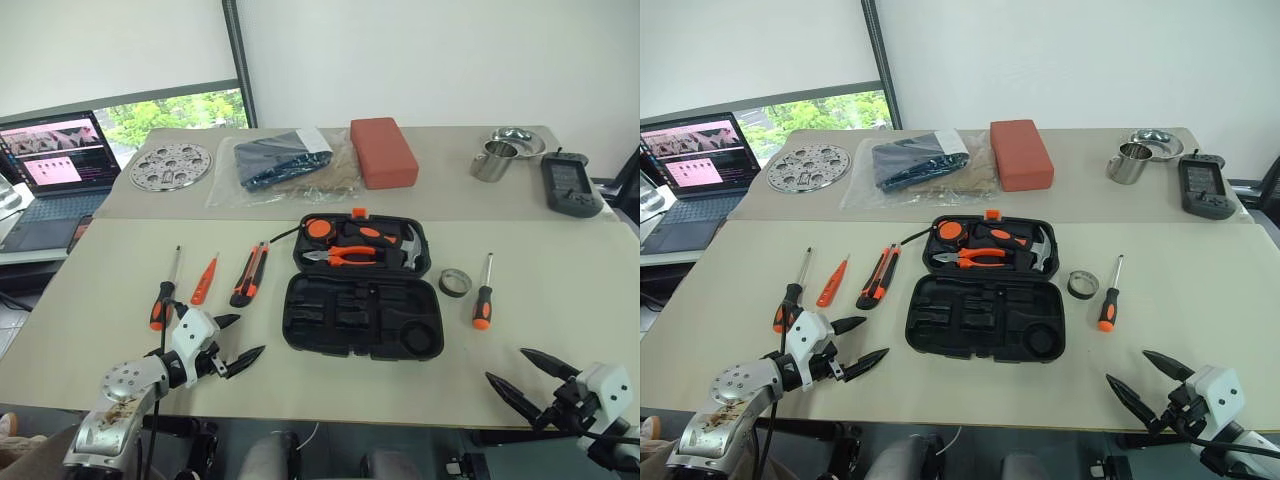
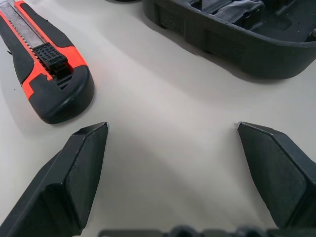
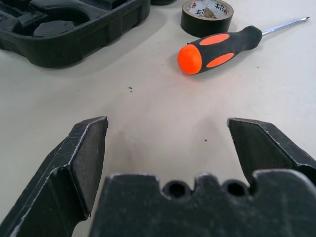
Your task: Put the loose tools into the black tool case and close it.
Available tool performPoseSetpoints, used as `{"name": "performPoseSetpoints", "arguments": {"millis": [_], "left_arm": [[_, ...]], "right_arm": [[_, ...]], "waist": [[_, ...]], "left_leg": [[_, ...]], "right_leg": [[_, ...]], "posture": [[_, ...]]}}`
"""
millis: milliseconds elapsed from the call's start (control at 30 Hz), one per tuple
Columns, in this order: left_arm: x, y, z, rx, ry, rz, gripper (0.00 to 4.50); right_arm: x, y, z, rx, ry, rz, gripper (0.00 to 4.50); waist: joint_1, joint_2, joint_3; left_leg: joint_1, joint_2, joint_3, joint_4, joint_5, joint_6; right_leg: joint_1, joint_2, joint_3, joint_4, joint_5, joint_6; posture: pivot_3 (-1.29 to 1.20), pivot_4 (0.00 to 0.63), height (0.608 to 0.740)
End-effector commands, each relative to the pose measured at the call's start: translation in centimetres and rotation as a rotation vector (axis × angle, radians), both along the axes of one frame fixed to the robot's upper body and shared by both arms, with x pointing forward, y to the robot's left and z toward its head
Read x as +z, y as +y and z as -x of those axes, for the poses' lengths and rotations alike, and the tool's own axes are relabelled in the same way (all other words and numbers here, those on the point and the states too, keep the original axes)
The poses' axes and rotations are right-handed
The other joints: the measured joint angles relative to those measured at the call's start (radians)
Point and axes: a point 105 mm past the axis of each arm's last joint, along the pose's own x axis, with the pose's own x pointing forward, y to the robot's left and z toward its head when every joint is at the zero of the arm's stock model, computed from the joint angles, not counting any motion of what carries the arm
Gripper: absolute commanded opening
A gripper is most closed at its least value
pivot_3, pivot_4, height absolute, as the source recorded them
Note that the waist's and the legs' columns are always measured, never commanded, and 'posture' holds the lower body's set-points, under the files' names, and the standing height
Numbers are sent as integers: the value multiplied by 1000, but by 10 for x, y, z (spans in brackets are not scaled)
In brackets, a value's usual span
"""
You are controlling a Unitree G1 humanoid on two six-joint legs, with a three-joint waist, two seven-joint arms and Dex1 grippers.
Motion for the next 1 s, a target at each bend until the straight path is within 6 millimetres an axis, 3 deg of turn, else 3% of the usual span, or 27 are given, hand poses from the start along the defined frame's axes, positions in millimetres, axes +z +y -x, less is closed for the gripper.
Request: {"name": "performPoseSetpoints", "arguments": {"millis": [33, 233, 1000], "left_arm": [[1, 1, 5, 23, -9, 7, 4500], [2, 1, 5, 61, -28, 33, 4500], [12, 3, 0, 17, -52, 44, 4500]], "right_arm": [[11, -6, -9, 12, -39, 27, 4466], [12, -5, -19, 44, -38, 29, 4466], [11, -3, -18, 32, -55, 20, 4466]], "waist": [[-1, 0, 0], [-11, 0, 0], [-12, 0, 0]], "left_leg": [[0, 0, 0, 0, 0, 0], [1, 0, 1, 1, 1, 1], [1, 0, 1, 1, 3, 5]], "right_leg": [[0, 0, 0, 0, 0, 0], [1, 1, 0, 0, 1, 1], [1, 2, -1, 1, 1, 1]], "posture": [[0, 150, 740], [0, 150, 740], [0, 150, 740]]}}
